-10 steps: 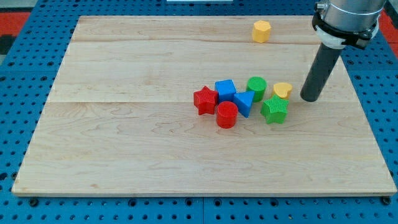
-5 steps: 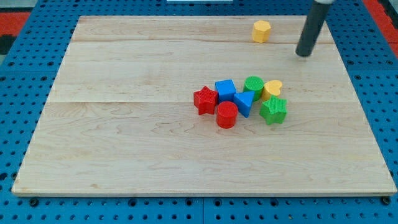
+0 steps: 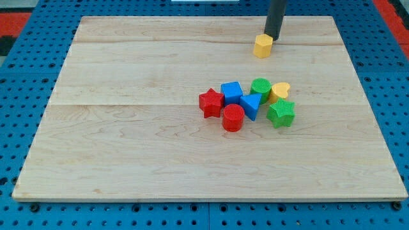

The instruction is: Place the yellow hexagon at the bottom of blue triangle

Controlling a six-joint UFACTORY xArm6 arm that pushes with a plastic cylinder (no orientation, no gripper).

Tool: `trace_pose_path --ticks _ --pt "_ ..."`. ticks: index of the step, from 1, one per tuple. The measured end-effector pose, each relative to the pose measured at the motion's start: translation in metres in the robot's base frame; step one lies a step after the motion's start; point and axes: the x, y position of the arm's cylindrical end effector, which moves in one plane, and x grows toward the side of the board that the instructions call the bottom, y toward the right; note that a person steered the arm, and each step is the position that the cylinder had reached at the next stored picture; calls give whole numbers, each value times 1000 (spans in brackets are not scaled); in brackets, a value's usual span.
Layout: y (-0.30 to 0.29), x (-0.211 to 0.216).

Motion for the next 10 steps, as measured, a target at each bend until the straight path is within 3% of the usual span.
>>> trace_pose_path --ticks 1,5,7,8,10 --pt "5 30" --pt "-151 83" --pt "-187 124" --pt "-223 110" --pt "-255 140"
